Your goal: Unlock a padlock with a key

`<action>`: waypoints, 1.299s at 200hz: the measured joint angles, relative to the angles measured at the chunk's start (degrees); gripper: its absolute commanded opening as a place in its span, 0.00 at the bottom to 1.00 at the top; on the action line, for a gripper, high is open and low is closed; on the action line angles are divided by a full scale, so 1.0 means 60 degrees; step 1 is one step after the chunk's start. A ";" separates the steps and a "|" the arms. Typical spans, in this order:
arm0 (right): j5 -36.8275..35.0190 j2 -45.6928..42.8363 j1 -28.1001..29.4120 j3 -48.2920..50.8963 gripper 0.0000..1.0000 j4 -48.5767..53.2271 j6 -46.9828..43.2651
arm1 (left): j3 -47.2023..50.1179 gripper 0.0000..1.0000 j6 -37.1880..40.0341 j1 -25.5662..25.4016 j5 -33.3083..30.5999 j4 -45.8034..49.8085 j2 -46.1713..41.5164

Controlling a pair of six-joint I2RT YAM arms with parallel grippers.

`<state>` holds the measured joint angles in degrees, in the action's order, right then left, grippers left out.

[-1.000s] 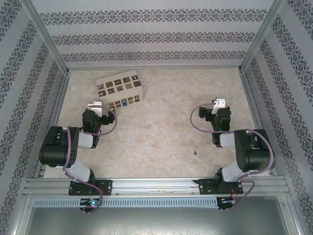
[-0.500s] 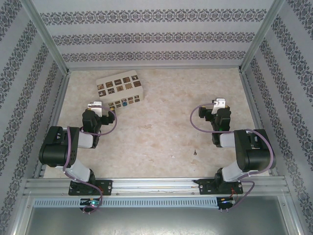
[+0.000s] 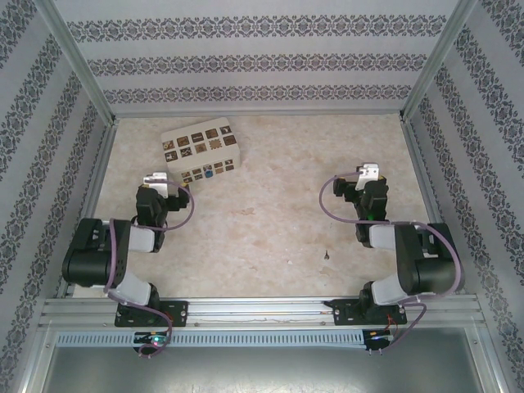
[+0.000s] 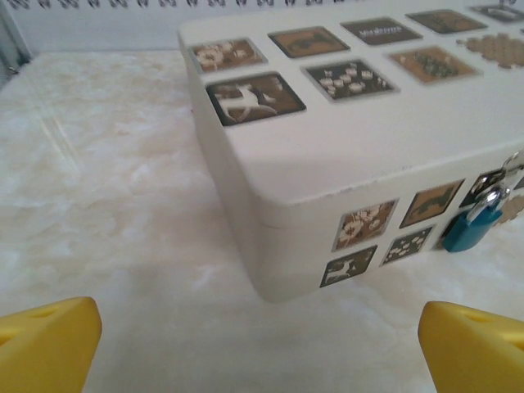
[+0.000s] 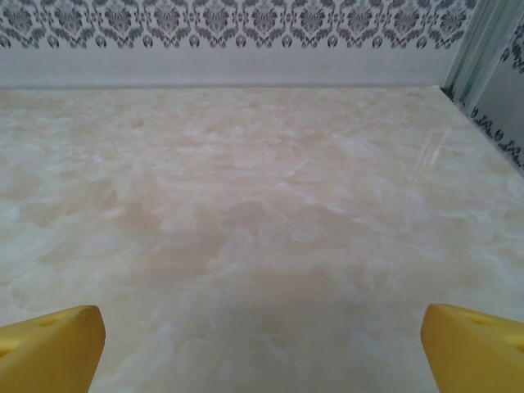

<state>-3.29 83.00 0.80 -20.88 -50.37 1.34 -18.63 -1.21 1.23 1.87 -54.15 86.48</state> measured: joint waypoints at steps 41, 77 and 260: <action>0.0000 -0.1887 0.0036 -0.0721 0.98 0.2477 0.0492 | -0.0597 0.99 -0.0433 0.0004 -0.0430 0.2098 -0.2575; 0.1129 -0.2357 0.0186 -0.1931 0.98 0.4058 0.1982 | -0.1719 0.99 -0.1027 0.0015 -0.0423 0.3952 -0.3654; 0.3009 0.5147 0.3854 -0.9063 0.99 0.5380 0.7282 | -0.6863 0.99 -0.5916 0.2710 0.4135 0.8058 0.1421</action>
<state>14.76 113.89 23.92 -75.26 -18.09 45.04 -59.81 -36.71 17.50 26.68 -5.80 95.00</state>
